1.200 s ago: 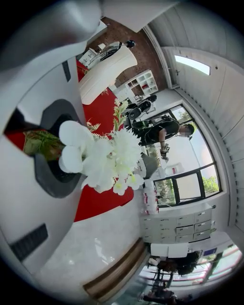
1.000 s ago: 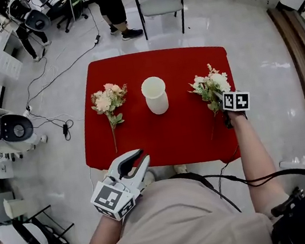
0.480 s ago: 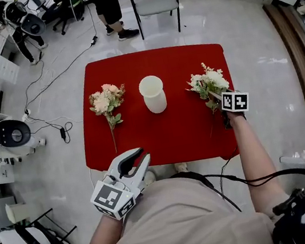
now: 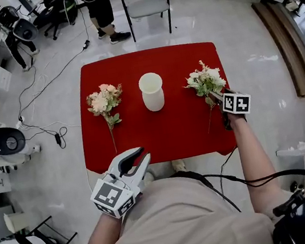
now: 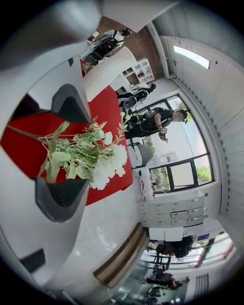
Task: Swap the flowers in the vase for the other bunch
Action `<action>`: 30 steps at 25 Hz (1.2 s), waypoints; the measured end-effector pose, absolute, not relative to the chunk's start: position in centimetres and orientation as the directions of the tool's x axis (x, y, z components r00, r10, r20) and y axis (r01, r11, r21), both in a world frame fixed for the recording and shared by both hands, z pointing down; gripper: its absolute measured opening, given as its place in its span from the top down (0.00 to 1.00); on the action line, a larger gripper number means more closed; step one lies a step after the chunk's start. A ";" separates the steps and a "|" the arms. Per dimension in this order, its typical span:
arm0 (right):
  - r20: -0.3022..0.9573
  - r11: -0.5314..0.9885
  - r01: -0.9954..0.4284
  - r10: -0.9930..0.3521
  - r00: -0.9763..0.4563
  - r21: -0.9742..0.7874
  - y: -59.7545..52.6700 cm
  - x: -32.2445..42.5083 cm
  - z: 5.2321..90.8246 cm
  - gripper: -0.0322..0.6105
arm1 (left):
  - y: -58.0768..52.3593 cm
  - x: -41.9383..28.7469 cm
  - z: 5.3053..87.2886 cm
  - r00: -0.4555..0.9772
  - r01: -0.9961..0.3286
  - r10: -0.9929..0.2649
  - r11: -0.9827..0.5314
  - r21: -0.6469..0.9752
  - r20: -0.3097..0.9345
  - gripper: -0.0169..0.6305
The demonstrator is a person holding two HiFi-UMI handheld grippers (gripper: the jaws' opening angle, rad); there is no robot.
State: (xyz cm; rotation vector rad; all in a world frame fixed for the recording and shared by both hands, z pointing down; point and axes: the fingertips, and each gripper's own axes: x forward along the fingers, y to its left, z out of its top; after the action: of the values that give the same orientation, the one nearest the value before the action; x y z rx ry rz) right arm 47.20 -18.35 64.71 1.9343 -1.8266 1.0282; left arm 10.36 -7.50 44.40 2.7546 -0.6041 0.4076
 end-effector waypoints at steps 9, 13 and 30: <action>0.642 -0.157 -0.963 -0.767 -0.022 -0.220 -15.2 43.8 61.7 0.39 | -6.9 8.1 44.2 0.895 -0.400 -0.324 -0.887 0.230 0.307 0.89; 0.616 -0.122 -0.964 -0.786 -0.051 -0.235 -14.0 40.6 60.0 0.39 | -6.5 6.9 44.3 0.902 -0.386 -0.310 -0.892 0.235 0.302 0.89; 0.545 0.060 -0.966 -0.817 -0.191 -0.250 -8.4 23.2 53.5 0.53 | -5.2 0.3 45.1 0.912 -0.354 -0.279 -0.905 0.235 0.302 0.89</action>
State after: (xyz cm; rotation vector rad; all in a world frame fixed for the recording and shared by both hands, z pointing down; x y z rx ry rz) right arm 23.21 -8.38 53.52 1.8080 -2.0807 0.8358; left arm 0.25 -5.21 45.10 2.7882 -0.4719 0.3801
